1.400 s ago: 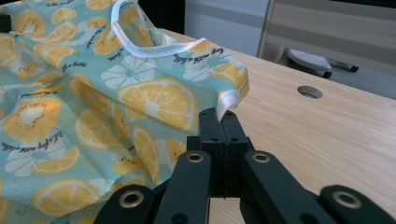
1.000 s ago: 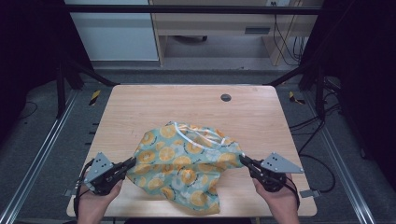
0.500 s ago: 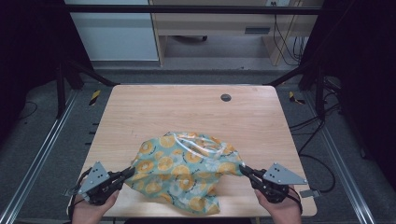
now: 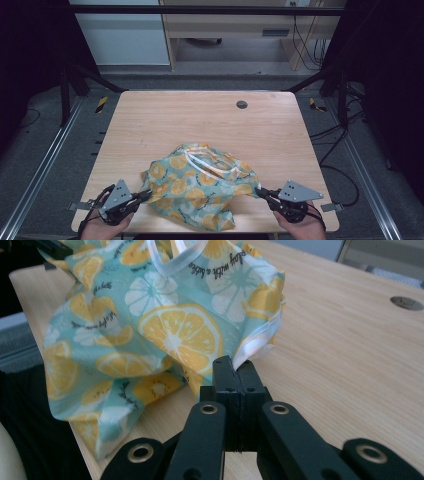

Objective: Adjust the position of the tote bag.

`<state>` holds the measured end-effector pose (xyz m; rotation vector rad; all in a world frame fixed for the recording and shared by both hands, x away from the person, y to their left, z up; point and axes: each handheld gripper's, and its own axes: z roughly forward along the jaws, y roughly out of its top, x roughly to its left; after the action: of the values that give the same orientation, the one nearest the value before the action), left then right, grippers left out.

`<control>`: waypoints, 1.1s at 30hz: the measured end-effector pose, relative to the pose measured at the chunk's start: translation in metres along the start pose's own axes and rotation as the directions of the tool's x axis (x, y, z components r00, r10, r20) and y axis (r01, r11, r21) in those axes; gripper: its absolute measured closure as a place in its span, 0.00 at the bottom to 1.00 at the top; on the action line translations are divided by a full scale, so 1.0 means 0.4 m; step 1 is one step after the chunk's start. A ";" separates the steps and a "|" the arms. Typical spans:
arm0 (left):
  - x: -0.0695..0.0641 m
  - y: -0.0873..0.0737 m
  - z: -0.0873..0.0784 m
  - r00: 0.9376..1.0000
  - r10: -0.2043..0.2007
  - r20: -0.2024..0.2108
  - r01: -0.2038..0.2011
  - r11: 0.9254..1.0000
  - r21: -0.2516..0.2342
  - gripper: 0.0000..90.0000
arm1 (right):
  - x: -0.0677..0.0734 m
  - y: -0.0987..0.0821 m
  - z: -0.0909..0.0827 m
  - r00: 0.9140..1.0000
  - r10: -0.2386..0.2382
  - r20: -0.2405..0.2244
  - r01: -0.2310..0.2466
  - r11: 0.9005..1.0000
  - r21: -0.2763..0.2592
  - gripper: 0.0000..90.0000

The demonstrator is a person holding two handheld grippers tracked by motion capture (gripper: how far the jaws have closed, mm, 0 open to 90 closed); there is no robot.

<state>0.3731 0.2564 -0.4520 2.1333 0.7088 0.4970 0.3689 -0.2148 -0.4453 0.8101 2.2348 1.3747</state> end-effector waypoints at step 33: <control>0.030 0.022 0.172 0.992 0.119 -0.050 -0.104 0.967 0.232 1.00 | -0.062 -0.014 0.170 1.000 -0.009 0.007 0.007 0.961 0.275 1.00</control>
<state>0.4239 0.2197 -0.4843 2.3930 0.7131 0.5692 0.4268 -0.1874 -0.4797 0.8929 2.4539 1.0664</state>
